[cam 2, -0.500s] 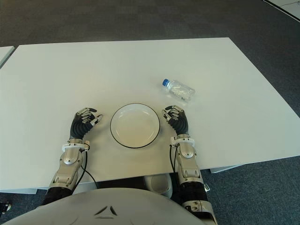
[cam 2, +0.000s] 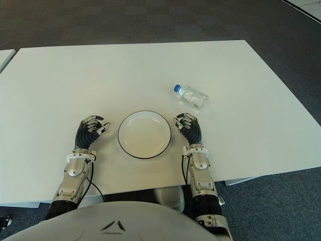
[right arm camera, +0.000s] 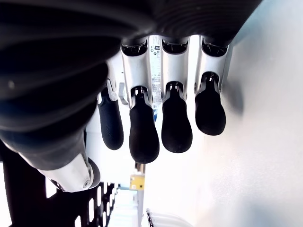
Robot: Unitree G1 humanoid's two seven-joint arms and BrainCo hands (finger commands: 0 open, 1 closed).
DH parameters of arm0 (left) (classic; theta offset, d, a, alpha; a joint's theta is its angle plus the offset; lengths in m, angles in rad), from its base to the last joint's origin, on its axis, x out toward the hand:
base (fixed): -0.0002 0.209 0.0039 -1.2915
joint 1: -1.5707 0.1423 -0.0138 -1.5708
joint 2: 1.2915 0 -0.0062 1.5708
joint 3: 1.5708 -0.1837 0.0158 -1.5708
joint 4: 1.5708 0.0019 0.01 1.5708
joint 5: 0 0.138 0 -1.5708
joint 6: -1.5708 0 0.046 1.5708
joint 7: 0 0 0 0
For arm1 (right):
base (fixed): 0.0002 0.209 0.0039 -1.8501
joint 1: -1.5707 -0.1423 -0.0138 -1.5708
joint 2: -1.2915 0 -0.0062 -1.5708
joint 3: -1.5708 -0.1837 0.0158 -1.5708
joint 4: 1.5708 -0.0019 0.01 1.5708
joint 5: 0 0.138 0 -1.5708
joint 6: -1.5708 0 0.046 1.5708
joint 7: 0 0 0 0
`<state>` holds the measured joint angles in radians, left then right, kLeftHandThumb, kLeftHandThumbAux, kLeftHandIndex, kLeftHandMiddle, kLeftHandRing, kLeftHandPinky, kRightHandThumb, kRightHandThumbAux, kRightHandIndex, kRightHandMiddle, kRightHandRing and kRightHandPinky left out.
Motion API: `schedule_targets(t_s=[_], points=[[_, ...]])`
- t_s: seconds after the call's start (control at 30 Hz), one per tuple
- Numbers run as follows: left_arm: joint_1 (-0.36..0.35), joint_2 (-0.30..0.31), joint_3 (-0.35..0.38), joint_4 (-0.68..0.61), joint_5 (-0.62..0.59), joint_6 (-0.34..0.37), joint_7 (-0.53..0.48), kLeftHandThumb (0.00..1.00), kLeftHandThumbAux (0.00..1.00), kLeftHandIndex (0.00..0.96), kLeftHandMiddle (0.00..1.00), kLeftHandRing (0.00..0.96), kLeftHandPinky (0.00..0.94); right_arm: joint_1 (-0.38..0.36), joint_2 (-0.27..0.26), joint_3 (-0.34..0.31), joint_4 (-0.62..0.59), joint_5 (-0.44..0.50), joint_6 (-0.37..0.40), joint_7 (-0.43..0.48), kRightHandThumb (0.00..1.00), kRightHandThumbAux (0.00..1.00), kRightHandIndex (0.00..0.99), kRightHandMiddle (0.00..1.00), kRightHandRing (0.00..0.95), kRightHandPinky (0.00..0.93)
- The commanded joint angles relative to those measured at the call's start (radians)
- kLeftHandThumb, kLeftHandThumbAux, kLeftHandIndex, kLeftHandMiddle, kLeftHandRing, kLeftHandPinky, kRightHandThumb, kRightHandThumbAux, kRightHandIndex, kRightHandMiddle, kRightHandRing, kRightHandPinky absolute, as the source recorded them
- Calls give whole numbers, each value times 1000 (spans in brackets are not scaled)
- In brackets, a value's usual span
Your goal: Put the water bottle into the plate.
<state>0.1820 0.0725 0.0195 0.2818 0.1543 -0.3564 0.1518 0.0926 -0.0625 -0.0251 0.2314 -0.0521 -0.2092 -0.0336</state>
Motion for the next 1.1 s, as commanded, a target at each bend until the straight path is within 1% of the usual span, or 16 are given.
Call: schedule_targets(t_s=[0.03,0.2,0.3,0.43,0.47,0.5,0.57,0.6,0.63,0.67,0.7,0.77,0.8,0.9,0.97,1.1], points=[[14,0,-8,18,-6,15,-20,704,718,435,684,676,659,6,-5,1,11,-13,22,-5,705,729,438,715,703,711],[11,-1,-6,24,-8,9,-17,705,718,435,690,680,659,-7,-34,24,-35,-107,3,-47,706,729,438,707,697,704],[8,-2,-6,30,-9,4,-16,705,718,435,690,679,659,-19,-92,68,-66,-293,-17,-130,704,729,435,684,683,678],[5,-3,-7,35,-6,5,-11,705,718,435,688,677,656,-34,-131,104,-112,-444,8,-196,696,730,427,625,647,633],[5,-3,-7,35,-6,6,-11,705,718,435,687,675,654,-40,-141,113,-129,-480,22,-207,690,731,421,561,590,580],[5,-3,-8,34,-5,8,-11,705,718,435,686,675,654,-51,-154,123,-146,-518,39,-210,687,732,419,538,570,561],[4,-3,-8,34,-6,8,-13,705,717,435,683,672,653,-73,-174,135,-155,-558,64,-202,677,733,409,403,427,431],[4,-3,-8,34,-7,8,-14,705,717,435,683,672,653,-83,-183,140,-157,-572,75,-196,597,729,359,362,383,388],[4,-3,-8,33,-8,7,-15,705,717,435,682,671,653,-101,-197,144,-156,-586,89,-182,464,729,284,302,318,327],[4,-4,-8,33,-8,7,-15,705,717,435,682,671,653,-114,-207,147,-155,-596,100,-172,383,726,221,239,249,257],[4,-4,-8,33,-9,7,-15,704,717,435,682,671,653,-121,-213,150,-155,-600,107,-167,331,724,180,198,204,211],[5,-4,-6,34,-16,10,-20,704,717,435,680,669,650,-191,-242,154,-122,-618,130,-140,295,717,131,143,145,151],[5,-3,-5,35,-18,10,-21,704,717,435,680,670,652,-217,-253,157,-111,-626,139,-130,288,709,93,99,94,96],[4,-2,-4,41,-17,6,-18,704,717,435,683,674,657,-253,-275,169,-101,-647,155,-115,296,690,38,39,31,31],[4,-1,-4,44,-13,3,-13,704,717,435,685,676,661,-274,-289,178,-93,-663,166,-112,307,678,19,20,16,16],[7,-4,-8,41,-3,4,-4,705,717,435,688,674,654,-327,-315,192,-24,-683,174,-131,404,588,3,4,3,3]])
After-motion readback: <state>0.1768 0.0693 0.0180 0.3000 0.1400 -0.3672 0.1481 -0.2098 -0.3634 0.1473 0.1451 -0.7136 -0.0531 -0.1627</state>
